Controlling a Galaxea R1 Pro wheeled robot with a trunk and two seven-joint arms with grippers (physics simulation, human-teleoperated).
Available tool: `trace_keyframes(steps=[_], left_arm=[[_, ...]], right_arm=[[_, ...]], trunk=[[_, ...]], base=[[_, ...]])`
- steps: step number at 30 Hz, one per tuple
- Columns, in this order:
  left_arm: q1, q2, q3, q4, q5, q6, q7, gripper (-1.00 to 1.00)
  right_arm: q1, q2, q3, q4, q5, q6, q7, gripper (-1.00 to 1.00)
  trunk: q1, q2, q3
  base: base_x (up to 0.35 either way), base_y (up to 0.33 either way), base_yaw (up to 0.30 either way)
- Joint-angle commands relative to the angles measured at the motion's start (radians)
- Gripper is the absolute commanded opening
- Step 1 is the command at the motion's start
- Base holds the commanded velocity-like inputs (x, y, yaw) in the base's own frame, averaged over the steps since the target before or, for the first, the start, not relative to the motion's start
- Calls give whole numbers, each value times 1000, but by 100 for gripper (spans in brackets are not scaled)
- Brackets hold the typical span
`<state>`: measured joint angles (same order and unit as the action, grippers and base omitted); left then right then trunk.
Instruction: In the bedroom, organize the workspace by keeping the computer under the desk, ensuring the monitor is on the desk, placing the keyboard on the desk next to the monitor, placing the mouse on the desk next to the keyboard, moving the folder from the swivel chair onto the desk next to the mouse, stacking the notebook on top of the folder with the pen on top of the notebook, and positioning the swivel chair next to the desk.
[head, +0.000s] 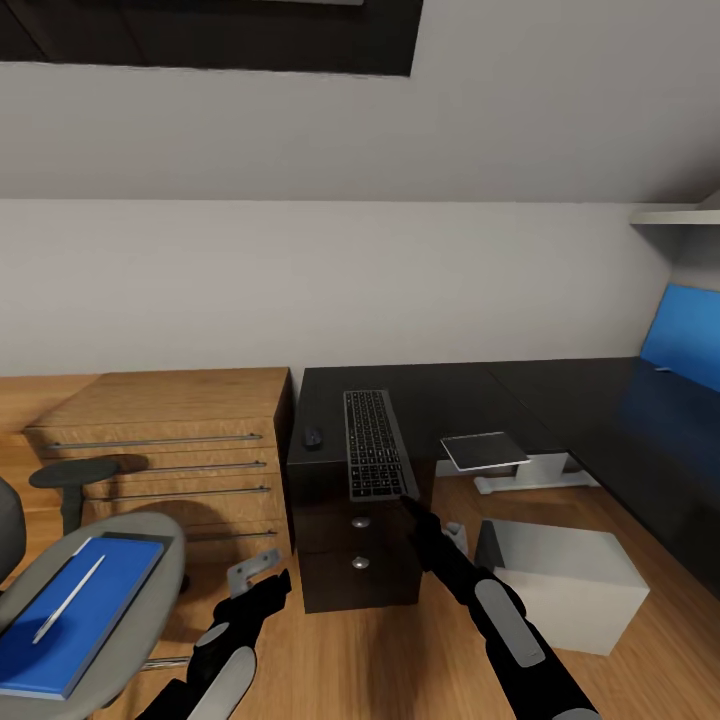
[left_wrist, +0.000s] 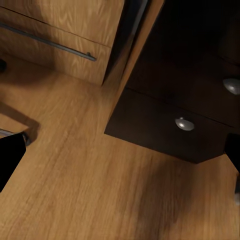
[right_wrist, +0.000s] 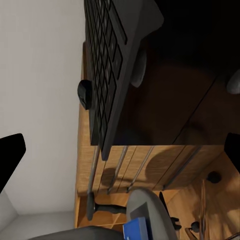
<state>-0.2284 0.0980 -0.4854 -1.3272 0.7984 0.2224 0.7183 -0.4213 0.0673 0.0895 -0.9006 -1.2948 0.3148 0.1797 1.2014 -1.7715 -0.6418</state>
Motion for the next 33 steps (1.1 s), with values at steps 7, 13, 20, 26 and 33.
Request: trace_keyframes(steps=[7,13,20,26,33], left_arm=[[90,57,-3,-178,4,5,8,100],[108,67,-4,-209,15,5,7,100],[109,68,-4,-210,33,5,7,100],[109,65,-1,-211,44,5,9,100],[109,63,0,-211,45,5,10,100]], right_arm=[[-1,2,-1,3,-6,3,-3,100],[-1,5,0,6,-3,-2,-3,100],[-1,5,-1,6,-3,-2,-3,100],[-1,5,-1,6,-3,-2,-3,100],[-1,5,-1,6,-3,-2,-3,100]], trunk=[[0,-1,-1],[0,-1,-1],[0,-1,-1],[0,-1,-1],[23,-43,-20]], base=[[0,0,0],[60,50,0],[83,69,0],[10,8,0],[1,1,0]])
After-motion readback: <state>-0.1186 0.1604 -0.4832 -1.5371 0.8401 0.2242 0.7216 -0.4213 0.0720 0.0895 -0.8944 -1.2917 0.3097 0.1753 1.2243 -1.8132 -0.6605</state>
